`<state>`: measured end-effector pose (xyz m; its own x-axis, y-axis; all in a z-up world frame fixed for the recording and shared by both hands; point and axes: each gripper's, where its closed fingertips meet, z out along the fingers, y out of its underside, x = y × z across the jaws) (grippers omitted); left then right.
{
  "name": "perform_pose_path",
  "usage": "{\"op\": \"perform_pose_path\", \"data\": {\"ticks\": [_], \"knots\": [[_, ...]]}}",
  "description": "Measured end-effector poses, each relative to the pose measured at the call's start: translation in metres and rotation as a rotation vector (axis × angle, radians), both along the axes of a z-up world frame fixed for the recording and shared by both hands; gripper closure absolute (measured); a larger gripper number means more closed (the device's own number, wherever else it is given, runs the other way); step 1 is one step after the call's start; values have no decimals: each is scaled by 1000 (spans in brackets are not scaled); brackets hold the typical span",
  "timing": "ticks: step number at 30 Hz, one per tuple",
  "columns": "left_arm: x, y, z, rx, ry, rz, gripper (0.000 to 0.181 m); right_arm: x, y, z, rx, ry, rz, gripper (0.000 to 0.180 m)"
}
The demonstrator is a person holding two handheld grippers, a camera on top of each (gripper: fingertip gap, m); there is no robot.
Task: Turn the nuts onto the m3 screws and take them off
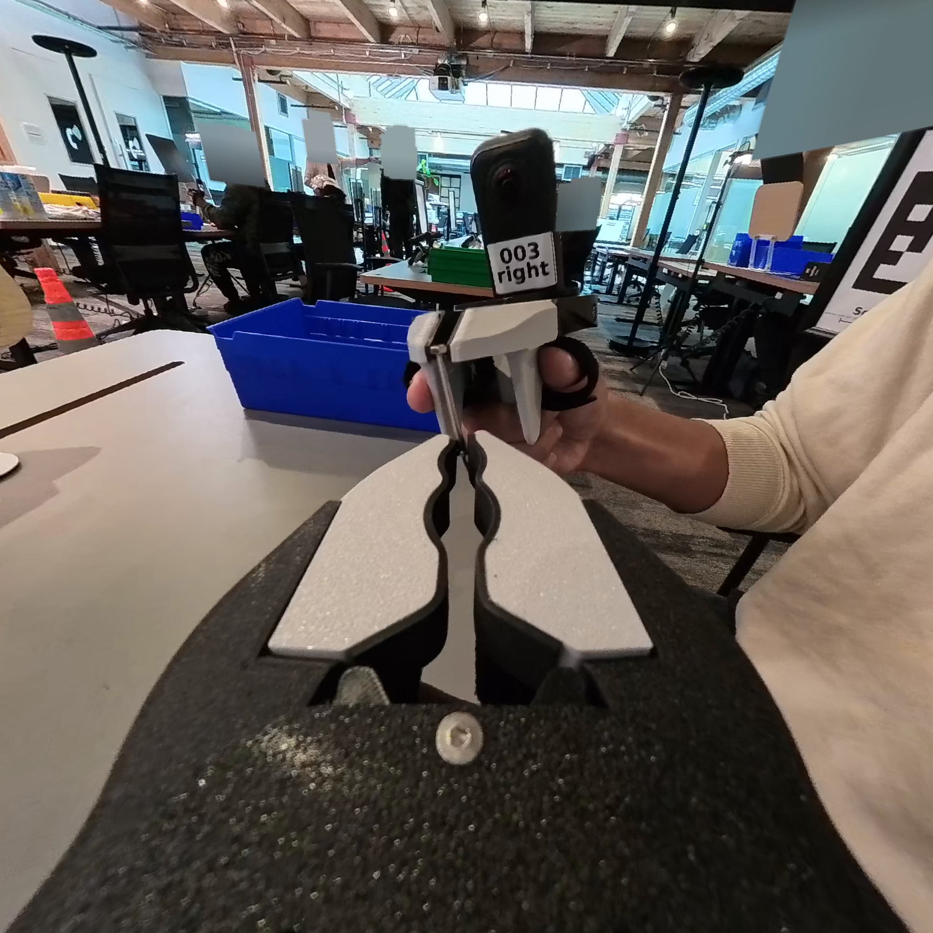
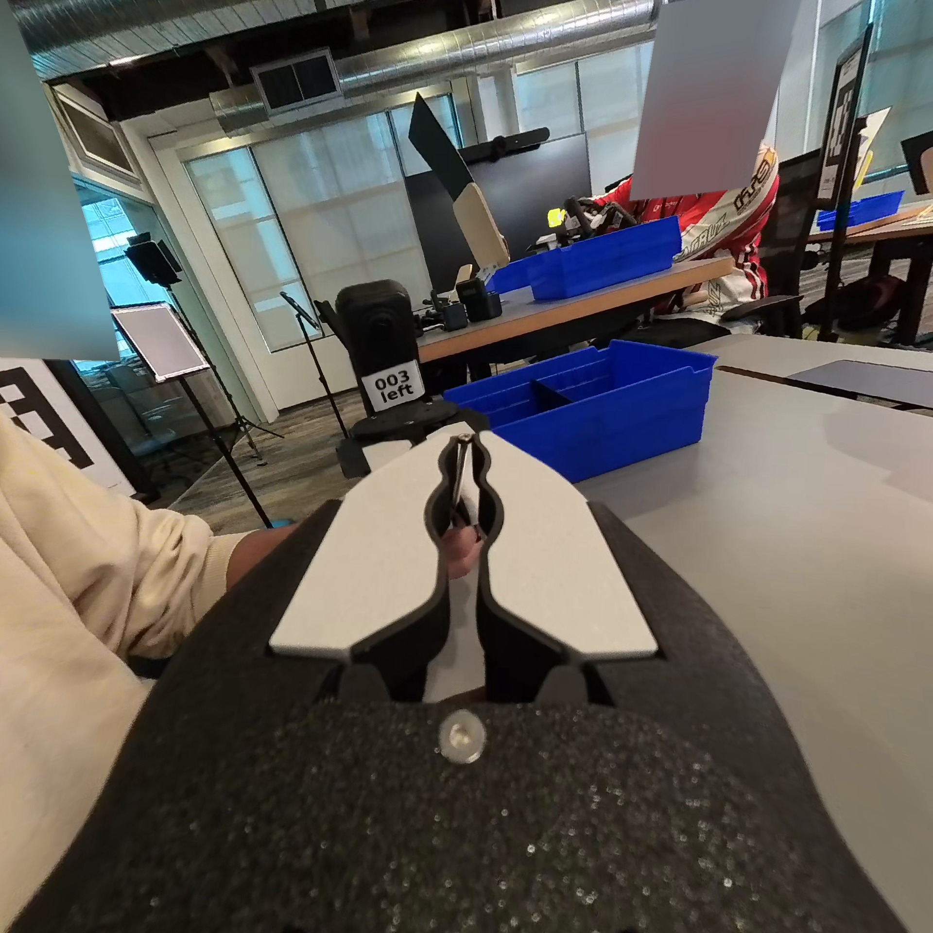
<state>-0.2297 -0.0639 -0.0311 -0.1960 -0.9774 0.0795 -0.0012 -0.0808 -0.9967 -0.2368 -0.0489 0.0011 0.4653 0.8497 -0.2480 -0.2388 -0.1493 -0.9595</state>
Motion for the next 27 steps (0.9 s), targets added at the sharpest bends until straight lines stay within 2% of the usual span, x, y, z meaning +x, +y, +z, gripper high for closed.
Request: {"op": "perform_pose_path", "data": {"ticks": [15,27], "knots": [[2,-5,4,-25,-38,-25,177,0,-5,4,-18,151,67,175],[5,-5,-1,-16,-16,-17,177,-2,-4,0,-19,133,66,175]]}}
